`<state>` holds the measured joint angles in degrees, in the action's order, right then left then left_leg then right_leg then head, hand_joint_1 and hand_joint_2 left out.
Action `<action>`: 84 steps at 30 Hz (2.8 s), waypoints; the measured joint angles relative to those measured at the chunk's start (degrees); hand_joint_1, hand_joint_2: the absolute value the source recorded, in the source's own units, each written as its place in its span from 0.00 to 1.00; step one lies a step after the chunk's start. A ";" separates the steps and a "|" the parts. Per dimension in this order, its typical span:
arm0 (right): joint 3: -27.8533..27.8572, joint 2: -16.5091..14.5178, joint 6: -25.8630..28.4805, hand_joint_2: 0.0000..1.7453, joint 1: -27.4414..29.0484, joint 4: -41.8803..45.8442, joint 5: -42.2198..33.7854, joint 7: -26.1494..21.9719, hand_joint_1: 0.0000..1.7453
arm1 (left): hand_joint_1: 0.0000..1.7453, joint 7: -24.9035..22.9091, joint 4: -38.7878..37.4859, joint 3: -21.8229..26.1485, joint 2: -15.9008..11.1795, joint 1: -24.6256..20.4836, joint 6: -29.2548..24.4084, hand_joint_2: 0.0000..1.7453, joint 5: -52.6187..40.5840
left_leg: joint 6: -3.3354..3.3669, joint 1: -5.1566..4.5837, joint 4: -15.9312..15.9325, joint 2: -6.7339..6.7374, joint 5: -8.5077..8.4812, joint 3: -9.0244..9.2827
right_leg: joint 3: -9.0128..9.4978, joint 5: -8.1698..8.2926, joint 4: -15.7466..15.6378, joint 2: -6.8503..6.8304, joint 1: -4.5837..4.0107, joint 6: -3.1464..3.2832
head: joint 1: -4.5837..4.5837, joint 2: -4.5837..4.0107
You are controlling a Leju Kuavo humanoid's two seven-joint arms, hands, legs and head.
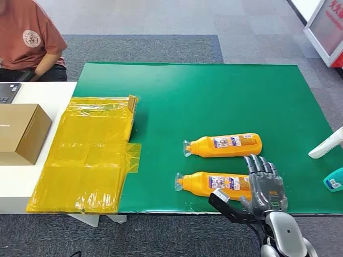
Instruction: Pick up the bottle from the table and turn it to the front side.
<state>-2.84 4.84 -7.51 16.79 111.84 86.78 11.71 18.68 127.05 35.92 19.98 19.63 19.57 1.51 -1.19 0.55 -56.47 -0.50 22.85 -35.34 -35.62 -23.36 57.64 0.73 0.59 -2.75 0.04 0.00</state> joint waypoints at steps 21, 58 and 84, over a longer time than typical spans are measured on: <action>7.76 -5.18 0.20 1.00 -1.86 -10.22 3.27 0.02 0.00 | 0.00 -0.15 3.50 -4.02 0.04 1.17 0.16 1.00 -2.43 | -0.03 0.00 0.00 0.00 0.02 0.01 | 0.00 0.00 0.01 0.00 -0.01 0.01 | 0.00 0.00; -2.00 -1.64 0.34 1.00 -11.46 -24.35 3.42 6.27 1.00 | 0.00 -2.26 3.17 -10.22 0.15 0.59 -0.01 1.00 -4.94 | -0.04 0.00 0.00 0.00 0.01 0.03 | 0.02 0.00 0.01 0.00 -0.01 0.00 | 0.00 0.00; -5.02 -2.67 -7.96 1.00 -17.34 -20.35 -64.14 -22.25 1.00 | 0.00 -2.03 -6.69 -15.39 -6.52 -8.04 -5.21 1.00 -1.19 | -0.17 0.06 0.01 0.01 -0.21 0.21 | 0.11 0.17 0.10 0.01 -0.07 0.15 | 0.00 0.00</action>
<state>-7.86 2.17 -15.47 -0.55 91.49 22.65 -10.54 16.64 120.37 20.53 13.46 11.58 14.37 0.32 -1.35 0.61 -56.46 -0.49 22.64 -35.14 -35.51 -23.19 57.74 0.74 0.52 -2.60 0.04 0.00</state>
